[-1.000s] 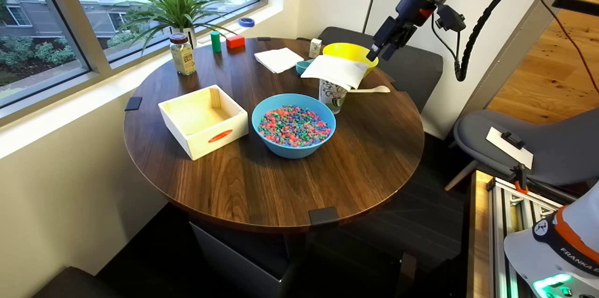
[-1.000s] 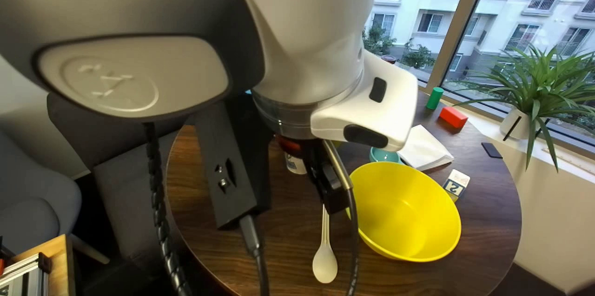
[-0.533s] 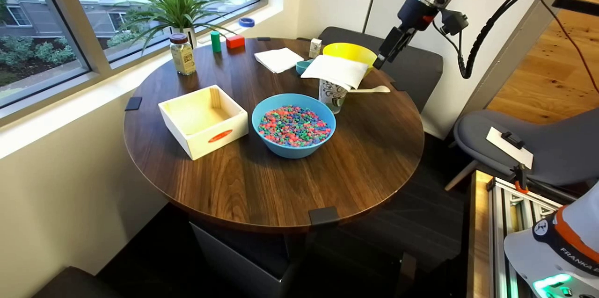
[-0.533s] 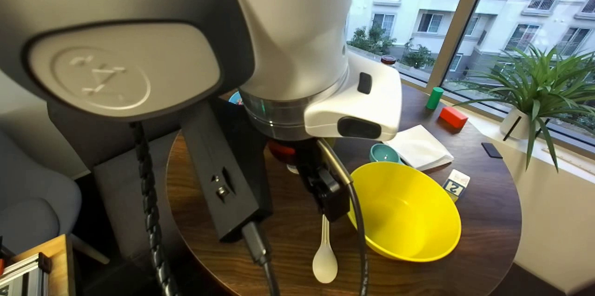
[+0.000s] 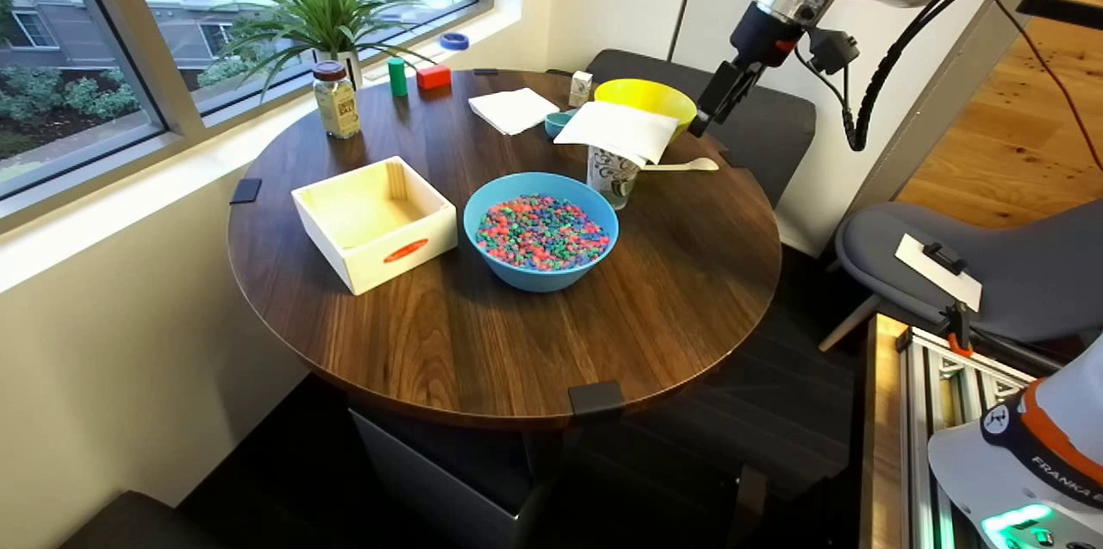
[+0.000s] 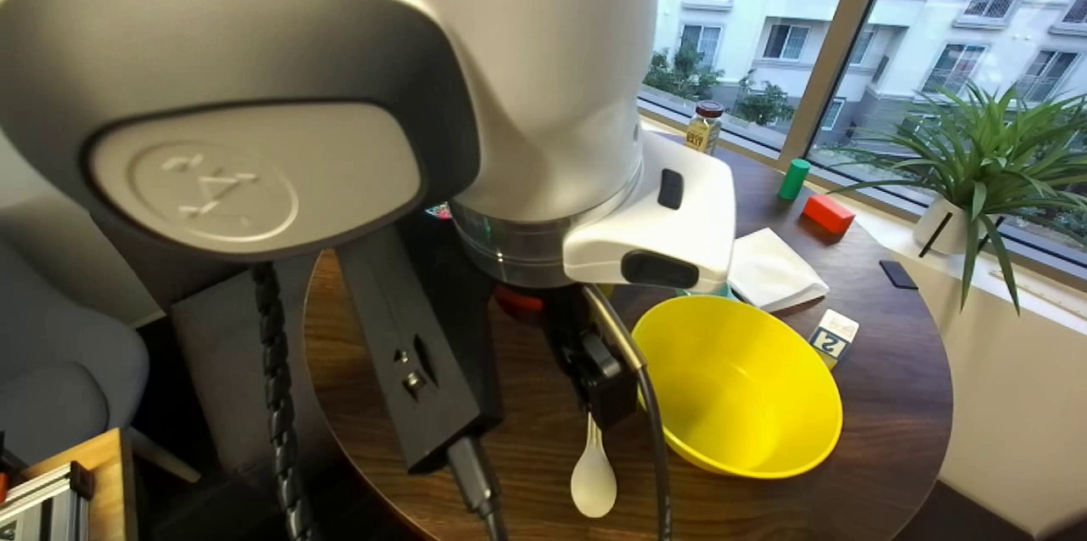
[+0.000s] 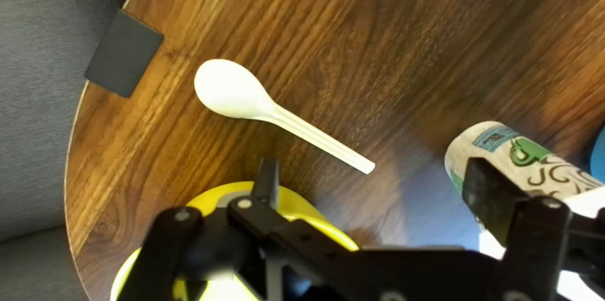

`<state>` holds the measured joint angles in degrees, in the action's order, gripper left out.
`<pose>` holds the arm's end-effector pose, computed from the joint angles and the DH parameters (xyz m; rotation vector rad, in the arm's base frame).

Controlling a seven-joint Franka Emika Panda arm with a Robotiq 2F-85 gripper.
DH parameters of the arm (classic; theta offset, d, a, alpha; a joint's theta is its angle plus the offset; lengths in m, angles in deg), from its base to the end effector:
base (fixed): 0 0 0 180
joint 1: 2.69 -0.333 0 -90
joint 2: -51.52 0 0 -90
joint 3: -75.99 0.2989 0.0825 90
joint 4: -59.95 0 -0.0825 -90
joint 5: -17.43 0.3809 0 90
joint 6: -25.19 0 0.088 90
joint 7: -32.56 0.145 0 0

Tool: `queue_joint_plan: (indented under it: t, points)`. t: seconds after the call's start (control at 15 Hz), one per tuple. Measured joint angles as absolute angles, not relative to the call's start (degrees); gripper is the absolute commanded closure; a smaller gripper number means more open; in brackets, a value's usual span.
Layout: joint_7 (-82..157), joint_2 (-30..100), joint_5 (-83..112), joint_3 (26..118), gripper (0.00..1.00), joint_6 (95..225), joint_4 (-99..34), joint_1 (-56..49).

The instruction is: Put the spoon and paper towel over the cup

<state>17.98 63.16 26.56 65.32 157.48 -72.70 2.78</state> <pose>0.4868 -0.1332 0.3909 -3.0075 0.1854 -0.3452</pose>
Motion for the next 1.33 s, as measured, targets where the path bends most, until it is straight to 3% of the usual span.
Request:
queue_joint_plan:
  t: [1.33]
  points:
    - [7.0,58.4,26.2,65.1,0.0,169.5,-78.7,3.0]
